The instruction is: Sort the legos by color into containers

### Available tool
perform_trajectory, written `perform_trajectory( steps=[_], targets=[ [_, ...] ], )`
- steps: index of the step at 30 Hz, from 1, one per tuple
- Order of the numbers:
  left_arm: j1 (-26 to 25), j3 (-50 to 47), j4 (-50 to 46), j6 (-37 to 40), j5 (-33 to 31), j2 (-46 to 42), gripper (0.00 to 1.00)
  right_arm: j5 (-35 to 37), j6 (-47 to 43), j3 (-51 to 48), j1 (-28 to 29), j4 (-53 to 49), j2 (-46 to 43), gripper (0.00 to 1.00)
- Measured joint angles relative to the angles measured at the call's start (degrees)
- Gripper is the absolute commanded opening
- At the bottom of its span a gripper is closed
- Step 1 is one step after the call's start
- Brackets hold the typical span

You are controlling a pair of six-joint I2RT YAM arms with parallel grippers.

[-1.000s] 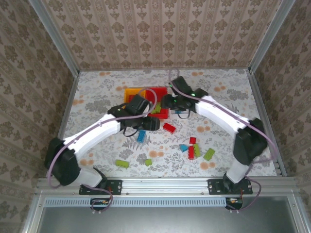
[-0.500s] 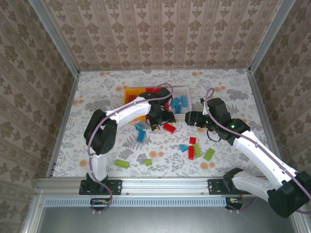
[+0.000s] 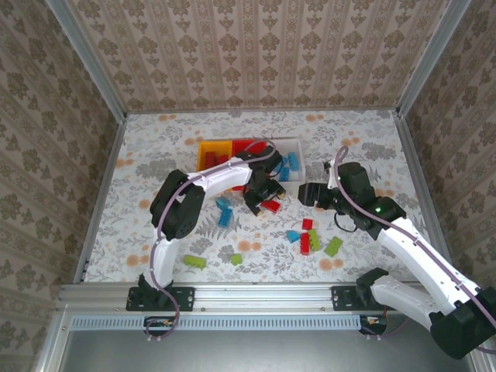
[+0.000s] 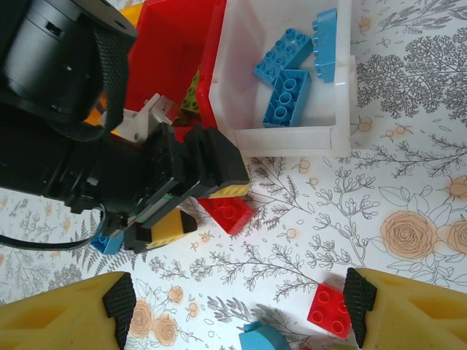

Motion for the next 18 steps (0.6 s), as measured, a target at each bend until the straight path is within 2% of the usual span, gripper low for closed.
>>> perform_trajectory(
  steps=[4, 14, 18],
  targets=[
    [-0.4, 0.9, 0.5, -2.5, -0.3, 1.4, 0.66, -0.9, -0.3, 0.0, -1.0, 0.0, 0.0, 0.78],
    [-0.6, -0.6, 2.6, -5.4, -1.2, 1.5, 0.34, -2.4, -0.3, 0.0, -2.2, 0.0, 0.0, 0.78],
    [-0.6, -4.8, 3.8, -4.5, -1.9, -1.5, 0.26, -3.3, -0.3, -0.3, -2.2, 0.1, 0.0, 0.78]
  ],
)
